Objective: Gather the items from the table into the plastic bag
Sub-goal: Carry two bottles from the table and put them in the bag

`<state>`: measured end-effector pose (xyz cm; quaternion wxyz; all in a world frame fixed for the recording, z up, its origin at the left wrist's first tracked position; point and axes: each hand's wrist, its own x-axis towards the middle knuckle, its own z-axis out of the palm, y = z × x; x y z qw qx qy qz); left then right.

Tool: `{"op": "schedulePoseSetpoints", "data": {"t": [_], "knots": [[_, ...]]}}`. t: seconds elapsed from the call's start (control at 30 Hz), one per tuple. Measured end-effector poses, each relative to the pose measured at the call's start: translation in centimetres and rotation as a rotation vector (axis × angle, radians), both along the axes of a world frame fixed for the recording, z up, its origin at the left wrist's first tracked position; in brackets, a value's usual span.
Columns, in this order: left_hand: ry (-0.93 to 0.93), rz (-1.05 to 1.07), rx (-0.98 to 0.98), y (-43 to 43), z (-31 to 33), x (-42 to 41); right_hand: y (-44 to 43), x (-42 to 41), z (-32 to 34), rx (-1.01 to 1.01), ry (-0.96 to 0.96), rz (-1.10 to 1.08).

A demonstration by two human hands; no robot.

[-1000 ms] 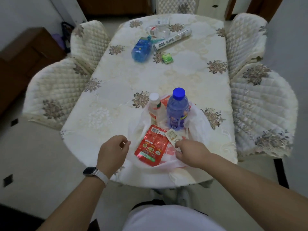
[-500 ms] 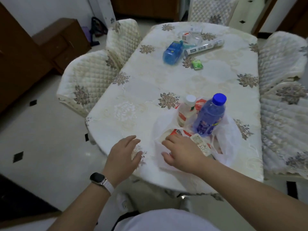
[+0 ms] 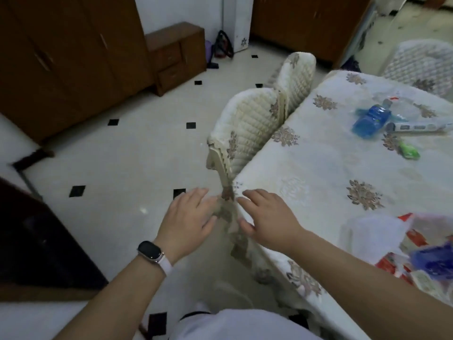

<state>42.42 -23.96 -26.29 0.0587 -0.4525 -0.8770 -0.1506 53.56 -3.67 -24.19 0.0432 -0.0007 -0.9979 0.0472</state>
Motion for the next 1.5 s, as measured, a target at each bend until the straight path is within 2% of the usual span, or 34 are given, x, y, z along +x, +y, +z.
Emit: {"op": "schedulePoseSetpoints", "data": {"t": [0.27,0.47,0.63,0.77,0.97,1.2,1.5], "knots": [[0.019,0.132,-0.050,-6.4,1.3,-8.3,-5.5,-10.6,0.9,0.036,0.027,0.096],[0.020,0.195,-0.042,-8.5,1.1,-14.4,-6.4,-18.8,0.0,0.039,0.016,0.140],[0.023,0.245,-0.070,-9.4,0.0,-22.9,-6.1,-28.3,-1.2,0.028,0.033,0.167],[0.006,0.253,-0.118,-8.1,0.3,-30.7,-4.7,-36.2,-1.8,0.005,0.017,0.151],[0.039,0.203,-0.157,-3.9,2.9,-43.0,-0.7,-47.0,-0.7,-0.028,0.098,0.122],[0.086,0.162,-0.148,-0.8,4.1,-52.7,2.0,-55.8,0.9,-0.013,0.146,0.092],[0.129,-0.006,-0.005,5.0,2.6,-68.6,5.5,-68.2,0.2,0.068,0.200,-0.066]]}}
